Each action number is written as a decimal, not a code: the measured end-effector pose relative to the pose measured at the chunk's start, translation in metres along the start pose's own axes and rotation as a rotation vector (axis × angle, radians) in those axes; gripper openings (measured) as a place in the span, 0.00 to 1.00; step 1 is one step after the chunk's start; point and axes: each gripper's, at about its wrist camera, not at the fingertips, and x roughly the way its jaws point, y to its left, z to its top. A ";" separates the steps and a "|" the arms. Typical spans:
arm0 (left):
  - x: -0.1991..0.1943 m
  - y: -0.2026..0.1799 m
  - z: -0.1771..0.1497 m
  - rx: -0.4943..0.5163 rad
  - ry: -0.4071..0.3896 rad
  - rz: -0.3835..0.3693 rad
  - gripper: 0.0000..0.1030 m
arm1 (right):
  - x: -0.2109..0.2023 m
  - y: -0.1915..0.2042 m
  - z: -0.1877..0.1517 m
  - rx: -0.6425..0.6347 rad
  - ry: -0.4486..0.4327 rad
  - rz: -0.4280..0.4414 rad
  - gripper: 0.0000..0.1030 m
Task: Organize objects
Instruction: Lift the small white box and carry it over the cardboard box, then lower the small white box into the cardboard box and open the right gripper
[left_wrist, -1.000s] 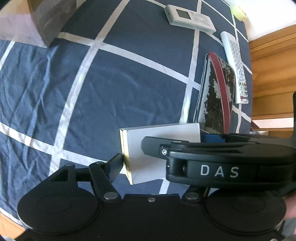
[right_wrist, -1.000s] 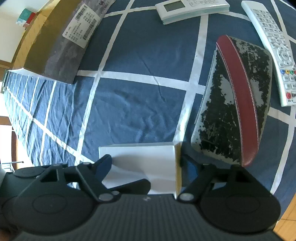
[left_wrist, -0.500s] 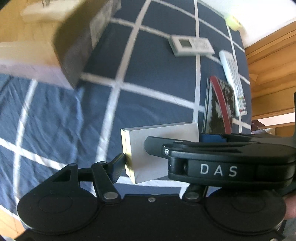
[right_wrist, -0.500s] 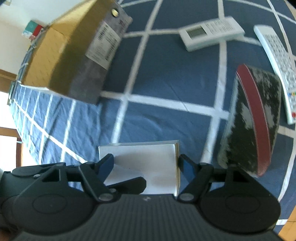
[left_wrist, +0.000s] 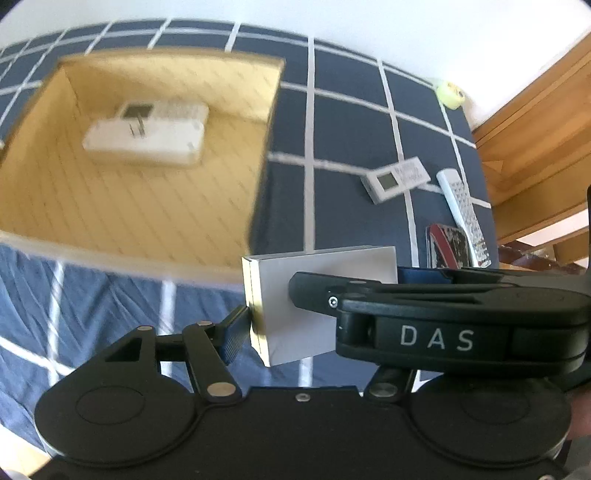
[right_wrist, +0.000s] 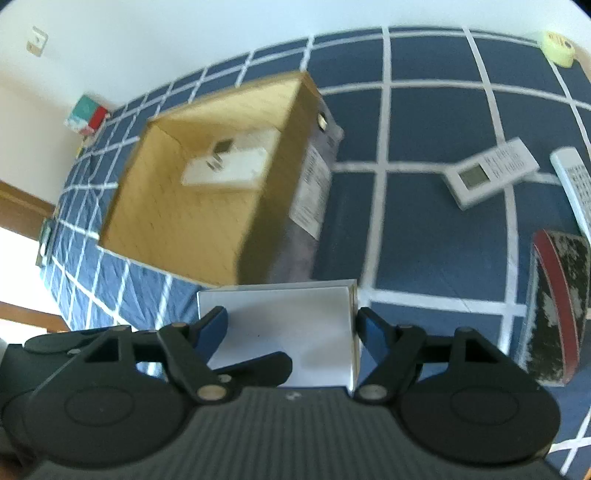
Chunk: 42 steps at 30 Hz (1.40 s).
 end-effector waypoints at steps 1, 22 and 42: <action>-0.005 0.005 0.004 0.012 -0.006 -0.001 0.59 | -0.001 0.006 0.001 0.004 -0.013 -0.001 0.74; -0.041 0.093 0.049 0.155 -0.036 -0.035 0.59 | 0.031 0.100 0.035 0.095 -0.138 -0.038 0.73; 0.040 0.166 0.113 0.119 0.116 -0.060 0.59 | 0.134 0.102 0.092 0.156 0.013 -0.070 0.73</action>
